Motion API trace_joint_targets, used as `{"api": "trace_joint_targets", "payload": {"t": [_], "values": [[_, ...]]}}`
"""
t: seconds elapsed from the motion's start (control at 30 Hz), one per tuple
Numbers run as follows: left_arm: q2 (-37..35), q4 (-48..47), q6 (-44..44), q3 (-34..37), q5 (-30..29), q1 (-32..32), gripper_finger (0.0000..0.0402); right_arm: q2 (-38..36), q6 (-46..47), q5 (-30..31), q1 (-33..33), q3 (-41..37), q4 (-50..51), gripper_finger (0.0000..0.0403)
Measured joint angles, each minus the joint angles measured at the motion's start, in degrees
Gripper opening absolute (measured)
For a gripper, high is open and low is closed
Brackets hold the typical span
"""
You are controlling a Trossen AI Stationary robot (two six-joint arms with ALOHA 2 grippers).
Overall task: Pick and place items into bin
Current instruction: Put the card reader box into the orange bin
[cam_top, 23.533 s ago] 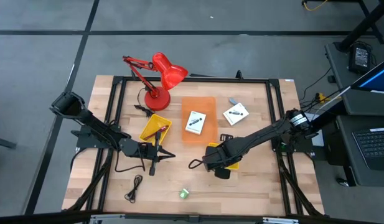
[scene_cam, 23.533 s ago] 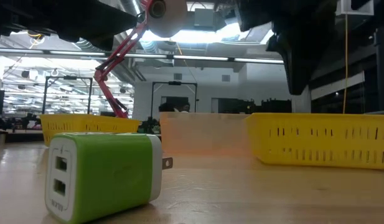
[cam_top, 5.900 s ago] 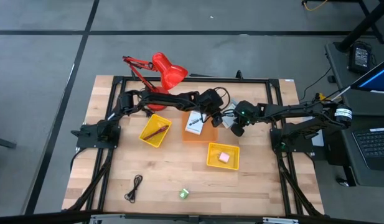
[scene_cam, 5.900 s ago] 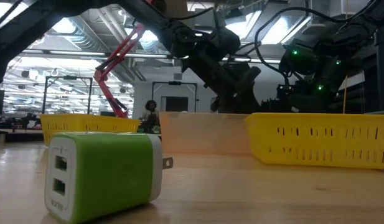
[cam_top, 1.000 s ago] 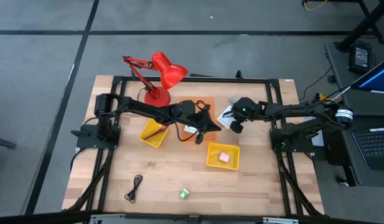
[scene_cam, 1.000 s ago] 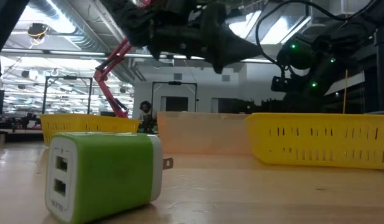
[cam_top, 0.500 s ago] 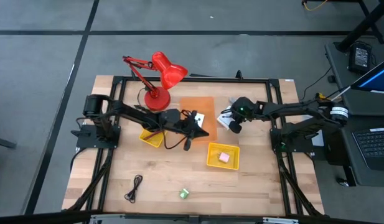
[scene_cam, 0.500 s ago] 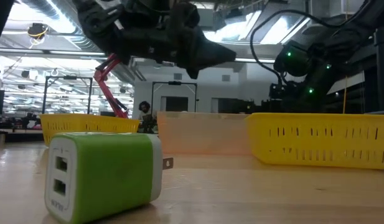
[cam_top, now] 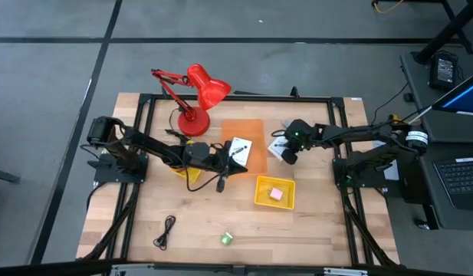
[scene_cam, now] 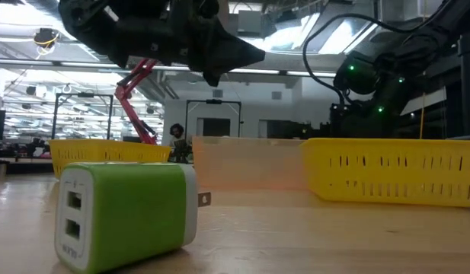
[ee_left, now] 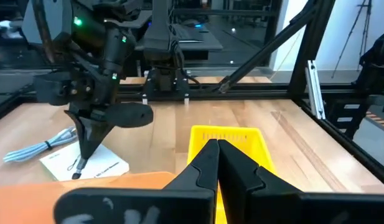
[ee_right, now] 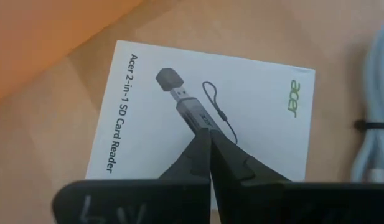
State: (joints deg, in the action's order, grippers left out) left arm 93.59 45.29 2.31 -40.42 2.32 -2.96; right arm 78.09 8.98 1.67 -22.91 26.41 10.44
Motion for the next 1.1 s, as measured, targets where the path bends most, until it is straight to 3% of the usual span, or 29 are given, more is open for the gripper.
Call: {"api": "trace_joint_targets", "payload": {"t": [0.23, 0.7, 0.93, 1.1], "values": [[-0.01, -0.05, 0.07, 0.8, -1.78, -1.35, 0.0003, -0.42, 4.31, -4.99, 4.77, -0.17, 0.31, 0.0], [-0.01, -0.05, 0.12, 0.8, -1.76, -1.53, 0.0003, -0.42, 10.78, -5.05, 13.63, -0.09, 1.9, 0.0], [-0.01, -0.05, 0.13, 0.8, -1.76, -1.51, 0.0003, -0.39, 14.0, -12.59, 18.34, -0.09, 2.55, 0.0], [-0.01, -0.05, 0.52, 0.8, -1.76, -1.53, 0.0003, -0.29, 14.95, -13.86, 21.63, -0.11, 1.95, 0.0]]}}
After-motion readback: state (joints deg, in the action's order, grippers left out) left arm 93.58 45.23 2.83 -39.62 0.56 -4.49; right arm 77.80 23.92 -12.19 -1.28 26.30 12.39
